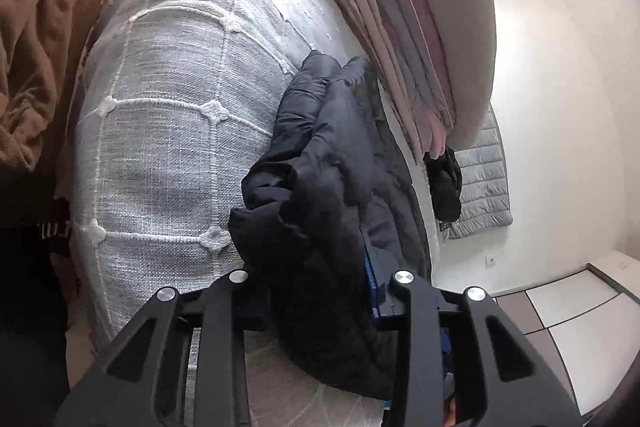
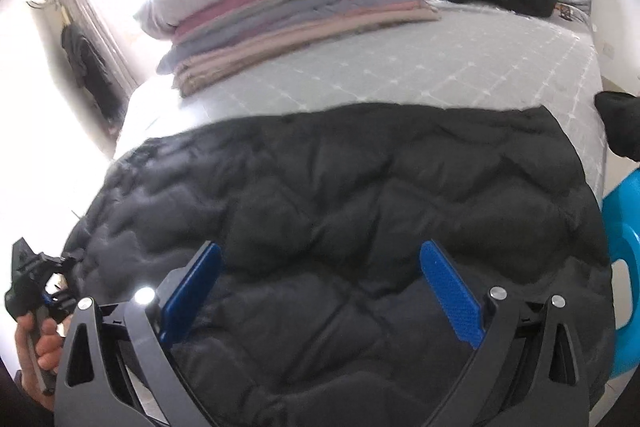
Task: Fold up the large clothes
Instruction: 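Grasp the jacket's side edge with the left gripper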
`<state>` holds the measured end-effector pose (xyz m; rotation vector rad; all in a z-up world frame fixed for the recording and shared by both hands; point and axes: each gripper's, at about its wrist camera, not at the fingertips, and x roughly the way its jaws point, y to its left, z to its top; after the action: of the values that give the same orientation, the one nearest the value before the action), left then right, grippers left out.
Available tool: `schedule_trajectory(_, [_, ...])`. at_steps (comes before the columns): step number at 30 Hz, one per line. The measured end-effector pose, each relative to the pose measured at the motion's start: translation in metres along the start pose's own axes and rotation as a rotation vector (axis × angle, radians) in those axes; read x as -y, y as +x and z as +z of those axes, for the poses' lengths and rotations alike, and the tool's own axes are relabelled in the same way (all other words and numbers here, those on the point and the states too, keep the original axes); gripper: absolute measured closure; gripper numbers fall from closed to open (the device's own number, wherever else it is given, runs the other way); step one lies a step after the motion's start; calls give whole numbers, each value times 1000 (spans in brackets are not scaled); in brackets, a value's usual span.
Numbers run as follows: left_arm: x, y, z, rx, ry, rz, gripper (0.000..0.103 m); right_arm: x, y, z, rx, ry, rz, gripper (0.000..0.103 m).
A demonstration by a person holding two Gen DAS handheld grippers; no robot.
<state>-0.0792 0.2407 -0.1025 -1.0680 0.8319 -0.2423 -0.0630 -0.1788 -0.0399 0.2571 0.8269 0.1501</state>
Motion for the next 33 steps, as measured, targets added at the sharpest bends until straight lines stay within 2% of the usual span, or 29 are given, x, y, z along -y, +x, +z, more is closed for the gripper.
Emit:
schedule_trajectory(1, [0,0,-1,1,-1,0,73,-4,9,-1,-38,-9,-15,7])
schedule_trajectory(2, [1,0,-1,3,-1,1,73,-9,34,-7,-149,-38,-58,7])
schedule_trajectory(3, [0,0,-1,1,0,-2,73,-16,49,-13,-191,-92,-103,5])
schedule_trajectory(6, [2,-1,-3,6,14,12,73,-27,52,-20,-168,-148,-155,6])
schedule_trajectory(8, [2,-1,-3,7,17,13,73,-21,42,-13,-166,-103,-110,6])
schedule_trajectory(10, [3,-1,-3,8,18,9,73,-20,20,-8,-71,-66,-49,6])
schedule_trajectory(11, [3,-1,-3,10,22,9,73,-23,12,-8,-35,-84,-85,6])
schedule_trajectory(12, [5,-2,-3,12,28,10,73,-25,13,-9,-37,-99,-101,6])
schedule_trajectory(13, [5,-2,-4,14,32,10,73,-24,20,-12,-73,-111,-128,6])
schedule_trajectory(14, [7,-3,-4,17,37,7,73,-23,36,-17,-145,-122,-166,5])
schedule_trajectory(15, [9,-3,-4,14,40,-3,73,-22,47,-26,-170,-152,-177,5])
schedule_trajectory(18, [19,-6,-6,32,77,-4,73,-26,43,-26,-163,-161,-196,6])
schedule_trajectory(21, [26,-10,-5,40,96,-15,73,-24,38,-25,-166,-143,-176,6])
schedule_trajectory(23, [28,-12,-4,43,104,-19,73,-22,33,-17,-127,-107,-129,6])
schedule_trajectory(26, [35,-16,-1,44,120,-27,73,-12,16,-8,-28,-69,-151,6])
schedule_trajectory(28, [39,-17,0,46,127,-35,74,-4,27,-4,-69,-34,-175,6])
schedule_trajectory(29, [43,-17,1,47,131,-40,74,-4,45,-5,-140,-54,-218,6])
schedule_trajectory(30, [49,-18,1,47,138,-50,74,-8,55,-6,-168,-90,-242,5])
schedule_trajectory(32, [60,-18,0,51,158,-63,75,-14,57,-6,-190,-113,-266,5])
schedule_trajectory(33, [64,-19,0,53,168,-66,75,-13,53,-4,-188,-101,-243,6])
